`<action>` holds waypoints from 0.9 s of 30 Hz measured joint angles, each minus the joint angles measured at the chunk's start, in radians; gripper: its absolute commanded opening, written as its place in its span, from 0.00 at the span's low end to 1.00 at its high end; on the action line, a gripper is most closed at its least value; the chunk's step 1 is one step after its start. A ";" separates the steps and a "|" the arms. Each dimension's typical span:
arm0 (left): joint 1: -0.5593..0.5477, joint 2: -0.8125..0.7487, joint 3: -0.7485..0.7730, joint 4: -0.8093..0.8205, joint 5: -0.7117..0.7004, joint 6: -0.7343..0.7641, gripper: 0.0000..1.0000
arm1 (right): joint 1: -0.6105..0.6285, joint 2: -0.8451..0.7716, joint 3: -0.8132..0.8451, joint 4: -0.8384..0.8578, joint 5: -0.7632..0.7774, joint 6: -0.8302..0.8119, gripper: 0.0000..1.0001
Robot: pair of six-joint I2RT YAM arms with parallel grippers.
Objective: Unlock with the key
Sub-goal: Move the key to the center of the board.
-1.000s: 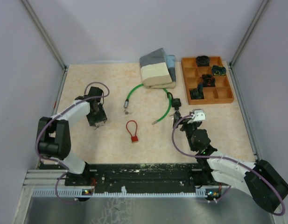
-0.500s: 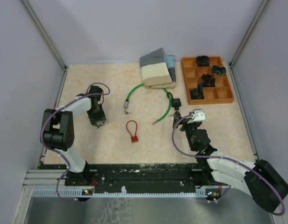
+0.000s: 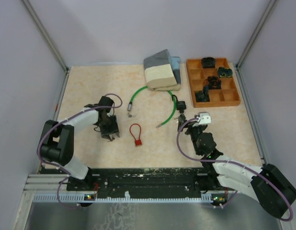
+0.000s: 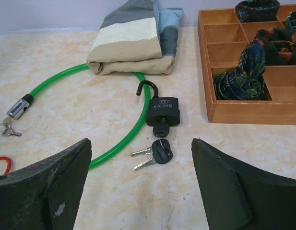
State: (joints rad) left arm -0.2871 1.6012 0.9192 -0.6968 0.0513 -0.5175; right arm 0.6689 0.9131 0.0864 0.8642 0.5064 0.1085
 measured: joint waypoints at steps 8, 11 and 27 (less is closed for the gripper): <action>-0.152 0.011 0.057 -0.066 -0.029 -0.046 0.60 | 0.000 0.000 0.000 0.000 0.000 0.000 0.84; -0.168 0.014 0.108 -0.113 -0.093 -0.055 0.59 | 0.000 0.002 0.000 0.000 0.000 0.000 0.84; -0.180 0.089 0.113 -0.129 -0.137 -0.080 0.45 | 0.000 0.006 0.000 -0.001 0.000 0.000 0.84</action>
State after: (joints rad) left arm -0.4671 1.6905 1.0325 -0.8261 -0.0853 -0.5976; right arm 0.6689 0.9195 0.0864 0.8631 0.5064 0.1081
